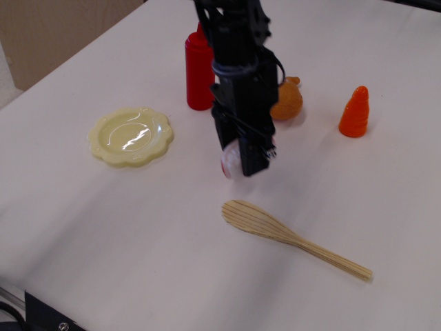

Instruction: Take sushi off plate

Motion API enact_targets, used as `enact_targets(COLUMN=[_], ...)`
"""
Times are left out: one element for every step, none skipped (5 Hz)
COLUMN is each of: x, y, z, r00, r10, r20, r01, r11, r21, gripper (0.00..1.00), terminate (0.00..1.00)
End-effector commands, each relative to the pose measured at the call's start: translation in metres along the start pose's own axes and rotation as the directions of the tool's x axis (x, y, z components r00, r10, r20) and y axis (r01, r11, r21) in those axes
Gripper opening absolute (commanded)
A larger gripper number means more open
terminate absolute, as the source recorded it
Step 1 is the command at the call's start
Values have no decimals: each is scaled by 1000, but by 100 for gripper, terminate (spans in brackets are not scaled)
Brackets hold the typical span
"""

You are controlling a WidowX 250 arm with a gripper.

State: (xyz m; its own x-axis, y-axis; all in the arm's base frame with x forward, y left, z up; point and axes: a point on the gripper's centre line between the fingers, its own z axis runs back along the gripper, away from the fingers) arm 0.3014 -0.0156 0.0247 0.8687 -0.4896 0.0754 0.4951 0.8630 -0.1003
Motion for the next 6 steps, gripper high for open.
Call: enact_targets(x=[22, 30, 37, 35, 29, 24], y=[5, 8, 13, 14, 17, 19], z=[-2, -3, -2, 6, 22, 50], r00=[993, 991, 988, 987, 995, 995], r10=[-101, -120, -131, -131, -79, 8], r20=[55, 67, 77, 91, 68, 99], r01=[99, 116, 124, 121, 74, -19], r11=[994, 991, 988, 987, 994, 995], r21=[40, 61, 90, 102, 76, 102], gripper=[0, 0, 100, 100, 100, 100], terminate=[0, 0, 0, 0, 0, 0])
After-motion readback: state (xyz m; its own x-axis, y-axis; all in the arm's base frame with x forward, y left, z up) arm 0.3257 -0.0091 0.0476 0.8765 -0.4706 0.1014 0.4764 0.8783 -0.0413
